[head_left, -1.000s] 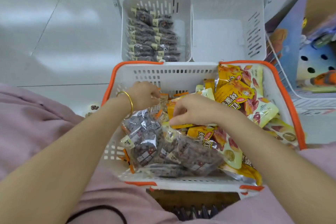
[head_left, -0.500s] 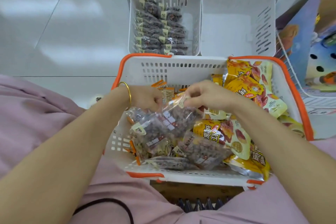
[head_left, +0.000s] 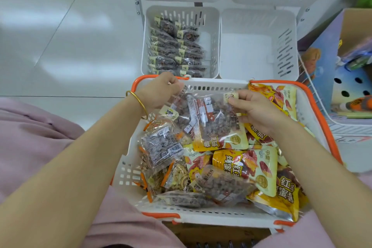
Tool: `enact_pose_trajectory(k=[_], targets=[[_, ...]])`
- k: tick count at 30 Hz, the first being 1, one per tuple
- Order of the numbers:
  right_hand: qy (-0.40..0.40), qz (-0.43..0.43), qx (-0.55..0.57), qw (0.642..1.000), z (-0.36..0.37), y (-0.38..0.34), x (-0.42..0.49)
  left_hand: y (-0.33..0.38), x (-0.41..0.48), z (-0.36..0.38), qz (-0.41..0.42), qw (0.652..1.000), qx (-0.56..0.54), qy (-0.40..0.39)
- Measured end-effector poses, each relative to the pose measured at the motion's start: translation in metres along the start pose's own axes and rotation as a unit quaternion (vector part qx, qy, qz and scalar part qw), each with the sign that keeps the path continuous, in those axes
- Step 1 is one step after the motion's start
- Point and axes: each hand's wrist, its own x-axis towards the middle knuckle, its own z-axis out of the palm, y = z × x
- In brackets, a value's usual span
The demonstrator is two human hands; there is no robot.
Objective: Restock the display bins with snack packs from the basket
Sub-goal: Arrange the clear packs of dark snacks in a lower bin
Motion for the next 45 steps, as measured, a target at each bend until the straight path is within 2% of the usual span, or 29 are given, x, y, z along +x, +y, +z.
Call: enact_pose_trajectory(k=[4,7,12,14,16,18,20,22,25,27,29,31,32,35,39,41,43,45], targets=[[0.055,0.002,0.108,0.993,-0.005,-0.001,0.003,0.001,0.002,-0.002,-0.001,0.998,-0.046,0.044],[0.07,-0.007,0.184,0.98,-0.008,-0.005,0.0,0.003,0.003,-0.003,-0.004,0.996,-0.088,0.033],[-0.059,0.001,0.214,0.975,0.001,-0.012,-0.004,0.018,0.002,0.001,0.017,0.994,-0.109,-0.027],[-0.07,0.005,0.21,0.975,0.008,-0.011,-0.002,0.022,0.001,0.002,-0.013,0.986,-0.157,-0.055],[-0.051,0.007,0.225,0.973,0.013,-0.01,0.001,0.025,0.0,-0.001,-0.054,0.954,-0.275,-0.11],[-0.019,0.013,0.262,0.965,0.013,-0.01,0.003,0.026,0.0,-0.006,-0.08,0.889,-0.427,-0.143],[0.023,0.022,0.31,0.95,0.013,-0.008,0.005,0.027,-0.001,-0.006,-0.058,0.837,-0.526,-0.139],[0.043,0.027,0.35,0.935,0.014,-0.01,0.006,0.03,-0.004,-0.002,-0.001,0.825,-0.54,-0.167],[0.026,0.022,0.342,0.939,0.018,-0.011,0.006,0.034,-0.009,0.005,0.043,0.847,-0.476,-0.231],[0.023,0.005,0.282,0.959,0.018,-0.015,0.004,0.034,-0.009,0.009,0.037,0.859,-0.46,-0.22],[0.072,-0.044,0.131,0.988,0.012,-0.021,0.002,0.032,-0.005,0.01,0.022,0.874,-0.45,-0.182],[0.152,-0.115,-0.035,0.981,-0.001,-0.028,0.002,0.029,0.0,0.009,0.001,0.879,-0.451,-0.155],[0.168,-0.144,-0.069,0.973,-0.007,-0.032,0.002,0.03,0.0,0.008,-0.014,0.879,-0.452,-0.15],[0.159,-0.203,-0.085,0.963,-0.01,-0.046,0.004,0.037,0.002,0.005,-0.03,0.906,-0.391,-0.159],[0.165,-0.263,-0.193,0.931,0.007,-0.062,0.02,0.046,0.005,0.008,-0.002,0.953,-0.238,-0.186],[0.16,-0.266,-0.179,0.934,0.014,-0.066,0.031,0.043,0.012,0.012,0.037,0.964,-0.182,-0.19],[0.141,-0.264,-0.162,0.94,0.016,-0.069,0.041,0.038,0.02,0.013,0.052,0.966,-0.179,-0.18],[0.082,-0.226,-0.133,0.962,0.011,-0.075,0.051,0.034,0.03,0.009,0.069,0.971,-0.158,-0.166]])
